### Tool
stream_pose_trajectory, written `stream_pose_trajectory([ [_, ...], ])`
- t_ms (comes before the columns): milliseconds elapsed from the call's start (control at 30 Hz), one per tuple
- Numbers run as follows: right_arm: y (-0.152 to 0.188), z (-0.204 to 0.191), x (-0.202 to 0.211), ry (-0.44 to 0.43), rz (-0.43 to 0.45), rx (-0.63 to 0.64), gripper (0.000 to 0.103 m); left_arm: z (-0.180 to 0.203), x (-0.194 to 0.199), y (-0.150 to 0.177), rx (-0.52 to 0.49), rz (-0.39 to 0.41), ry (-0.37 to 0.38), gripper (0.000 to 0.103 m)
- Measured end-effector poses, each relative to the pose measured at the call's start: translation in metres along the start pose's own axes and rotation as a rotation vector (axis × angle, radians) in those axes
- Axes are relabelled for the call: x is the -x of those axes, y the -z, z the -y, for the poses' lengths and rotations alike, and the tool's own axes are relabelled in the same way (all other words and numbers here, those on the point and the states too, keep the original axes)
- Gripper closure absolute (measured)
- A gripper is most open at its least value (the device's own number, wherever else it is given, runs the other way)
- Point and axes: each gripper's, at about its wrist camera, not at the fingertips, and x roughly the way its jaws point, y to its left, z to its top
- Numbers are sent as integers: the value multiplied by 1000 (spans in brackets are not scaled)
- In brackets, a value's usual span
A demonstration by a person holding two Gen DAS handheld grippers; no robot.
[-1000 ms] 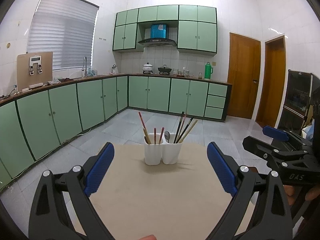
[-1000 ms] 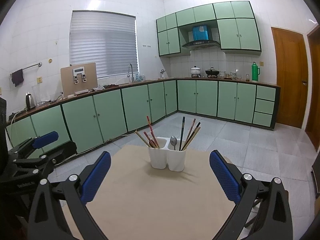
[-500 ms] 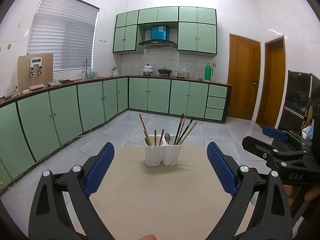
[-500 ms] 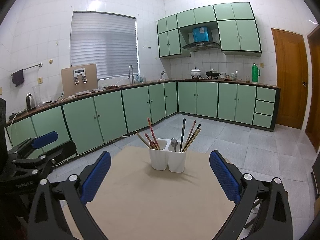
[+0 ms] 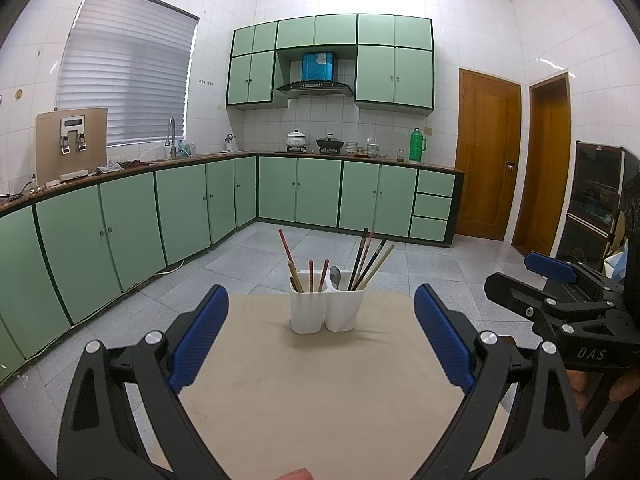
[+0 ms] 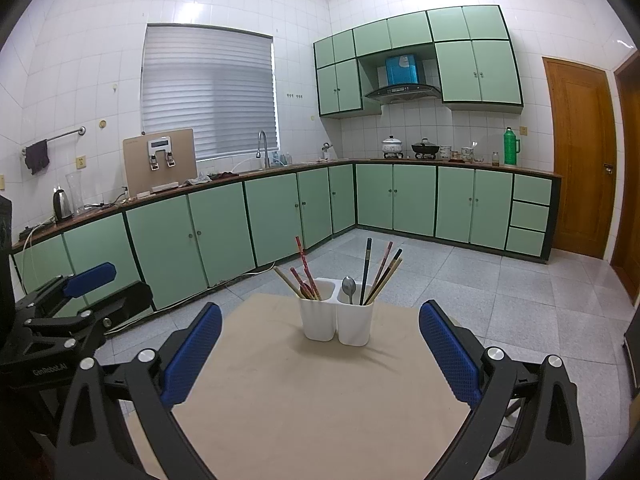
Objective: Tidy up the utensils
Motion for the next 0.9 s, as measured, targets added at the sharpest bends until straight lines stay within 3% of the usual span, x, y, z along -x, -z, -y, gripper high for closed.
stream_pose_trajectory([
  [900,-5,-6,4,0,5,2,6,1,0,-1,-2,0,-1,12],
])
